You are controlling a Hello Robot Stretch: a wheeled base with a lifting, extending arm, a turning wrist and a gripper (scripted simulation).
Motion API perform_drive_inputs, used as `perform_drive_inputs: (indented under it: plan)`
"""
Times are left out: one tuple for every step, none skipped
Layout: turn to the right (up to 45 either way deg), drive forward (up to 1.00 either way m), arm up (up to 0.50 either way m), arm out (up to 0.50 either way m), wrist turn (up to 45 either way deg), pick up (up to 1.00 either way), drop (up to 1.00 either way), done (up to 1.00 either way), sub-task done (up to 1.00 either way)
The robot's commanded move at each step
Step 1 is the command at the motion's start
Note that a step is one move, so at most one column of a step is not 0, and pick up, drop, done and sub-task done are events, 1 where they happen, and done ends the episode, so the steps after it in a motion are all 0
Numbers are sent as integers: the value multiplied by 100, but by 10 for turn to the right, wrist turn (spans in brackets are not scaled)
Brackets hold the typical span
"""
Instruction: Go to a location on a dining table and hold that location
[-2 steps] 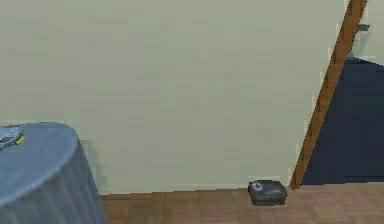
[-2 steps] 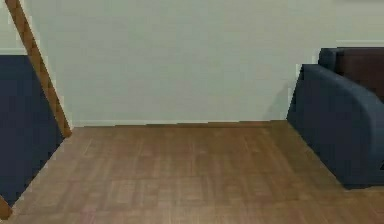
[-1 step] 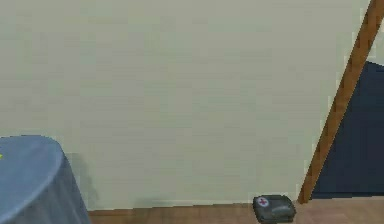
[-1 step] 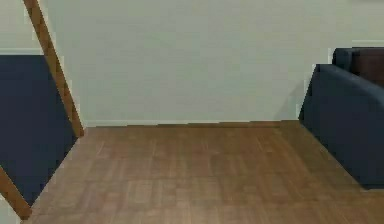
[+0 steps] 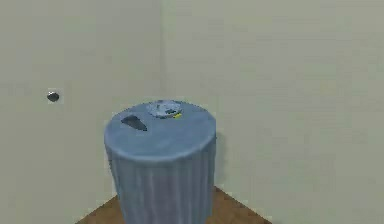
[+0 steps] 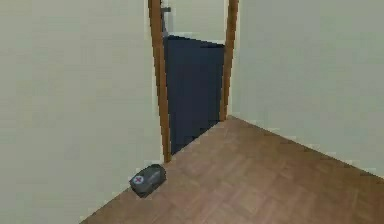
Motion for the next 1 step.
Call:
perform_drive_inputs:
  plan:
    - [-450,0,0,0,0,0,0,0,0]
